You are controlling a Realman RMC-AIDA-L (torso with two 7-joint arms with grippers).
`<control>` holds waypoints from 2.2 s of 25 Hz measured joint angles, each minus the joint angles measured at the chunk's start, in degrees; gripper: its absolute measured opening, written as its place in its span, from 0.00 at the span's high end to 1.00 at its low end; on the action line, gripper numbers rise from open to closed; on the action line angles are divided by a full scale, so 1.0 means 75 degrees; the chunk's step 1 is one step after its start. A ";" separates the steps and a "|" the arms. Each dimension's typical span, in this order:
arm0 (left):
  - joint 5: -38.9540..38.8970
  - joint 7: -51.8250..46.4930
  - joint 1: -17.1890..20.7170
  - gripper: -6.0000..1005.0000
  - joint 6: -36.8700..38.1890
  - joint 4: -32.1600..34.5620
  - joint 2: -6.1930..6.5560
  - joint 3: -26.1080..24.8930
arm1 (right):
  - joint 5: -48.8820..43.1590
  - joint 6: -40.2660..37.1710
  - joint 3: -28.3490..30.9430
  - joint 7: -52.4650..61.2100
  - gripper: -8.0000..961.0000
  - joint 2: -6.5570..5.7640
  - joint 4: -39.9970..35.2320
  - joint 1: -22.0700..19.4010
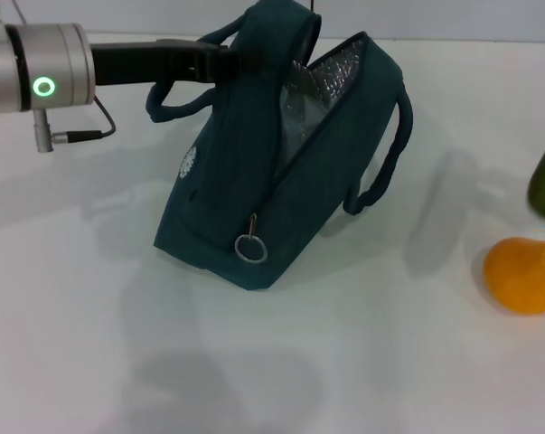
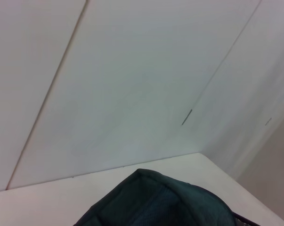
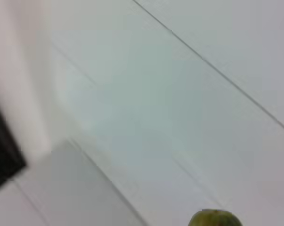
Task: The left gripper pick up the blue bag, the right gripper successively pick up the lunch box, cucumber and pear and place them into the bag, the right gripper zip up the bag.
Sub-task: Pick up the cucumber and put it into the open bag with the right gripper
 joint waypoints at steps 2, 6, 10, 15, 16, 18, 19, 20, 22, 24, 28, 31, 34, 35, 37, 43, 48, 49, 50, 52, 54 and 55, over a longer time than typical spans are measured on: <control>0.0003 -0.0076 -0.0003 0.93 0.0008 0.0069 0.0014 0.0023 | 0.0635 -0.0273 0.0072 -0.0567 0.38 0.0023 0.0218 -0.0011; 0.0011 -0.0197 -0.0021 0.93 0.0010 0.0155 0.0020 0.0047 | 0.1334 -0.0549 0.0032 -0.1613 0.38 0.0311 0.0225 0.0056; 0.0018 -0.0269 -0.0008 0.93 0.0010 0.0186 0.0022 0.0064 | 0.1471 -0.0528 0.0009 -0.2896 0.38 0.0679 0.0218 0.0290; 0.0027 -0.0373 -0.0027 0.93 0.0010 0.0190 -0.0015 0.0068 | 0.1420 0.0029 -0.0734 -0.4400 0.38 0.0942 0.0231 0.0568; 0.0032 -0.0391 -0.0034 0.93 0.0008 0.0191 -0.0021 0.0068 | 0.1421 0.0200 -0.1055 -0.4709 0.38 0.0950 0.0259 0.0639; 0.0060 -0.0446 -0.0038 0.93 0.0009 0.0191 -0.0032 0.0071 | 0.1441 0.0439 -0.1551 -0.5220 0.38 0.0986 0.0322 0.0746; 0.0085 -0.0476 -0.0041 0.93 0.0009 0.0192 -0.0040 0.0072 | 0.1468 0.0547 -0.1754 -0.5486 0.38 0.1007 0.0359 0.0798; 0.0099 -0.0490 -0.0042 0.93 0.0009 0.0191 -0.0044 0.0073 | 0.1492 0.0646 -0.1981 -0.5726 0.38 0.1040 0.0426 0.0857; 0.0115 -0.0533 -0.0043 0.93 0.0009 0.0193 -0.0056 0.0075 | 0.1612 0.0785 -0.2318 -0.6235 0.38 0.1072 0.0753 0.1006; 0.0114 -0.0593 -0.0029 0.93 0.0009 0.0201 -0.0062 0.0077 | 0.1741 0.0797 -0.2481 -0.6637 0.38 0.1076 0.1165 0.1169; 0.0111 -0.0665 -0.0005 0.93 0.0016 0.0207 -0.0073 0.0079 | 0.1818 0.0771 -0.2559 -0.7548 0.38 0.1099 0.1679 0.1372; 0.0111 -0.0742 -0.0005 0.93 0.0046 0.0236 -0.0073 0.0080 | 0.1826 0.0708 -0.2631 -0.7944 0.38 0.1107 0.1701 0.1399; 0.0112 -0.0836 -0.0022 0.93 0.0131 0.0272 -0.0072 0.0080 | 0.1839 0.0725 -0.2978 -0.8482 0.38 0.1106 0.1708 0.1411; 0.0113 -0.0847 -0.0035 0.93 0.0139 0.0273 -0.0072 0.0080 | 0.1847 0.0739 -0.3187 -0.8769 0.38 0.1104 0.1729 0.1403; 0.0116 -0.0858 -0.0059 0.93 0.0143 0.0273 -0.0072 0.0081 | 0.1910 0.0781 -0.3522 -0.9263 0.38 0.1104 0.1887 0.1405; 0.0126 -0.1027 -0.0129 0.93 0.0234 0.0284 -0.0082 0.0114 | 0.2219 0.1083 -0.4020 -1.0169 0.38 0.1102 0.2392 0.1413; 0.0128 -0.1092 -0.0141 0.93 0.0312 0.0286 -0.0084 0.0115 | 0.2224 0.1291 -0.4035 -1.0515 0.38 0.1102 0.2400 0.1365; 0.0129 -0.1101 -0.0141 0.93 0.0314 0.0286 -0.0084 0.0115 | 0.2227 0.1396 -0.4063 -1.0613 0.38 0.1101 0.2418 0.1365; 0.0129 -0.1112 -0.0140 0.93 0.0315 0.0286 -0.0084 0.0115 | 0.2225 0.1499 -0.4120 -1.0682 0.38 0.1102 0.2467 0.1370; 0.0128 -0.1143 -0.0140 0.93 0.0315 0.0287 -0.0084 0.0115 | 0.2230 0.1723 -0.4272 -1.0831 0.38 0.1103 0.2641 0.1423; 0.0126 -0.1166 -0.0141 0.93 0.0315 0.0287 -0.0084 0.0116 | 0.2239 0.1915 -0.4377 -1.0949 0.38 0.1102 0.2889 0.1486; 0.0124 -0.1171 -0.0141 0.93 0.0315 0.0287 -0.0083 0.0123 | 0.2245 0.1981 -0.4397 -1.1020 0.38 0.1102 0.3022 0.1500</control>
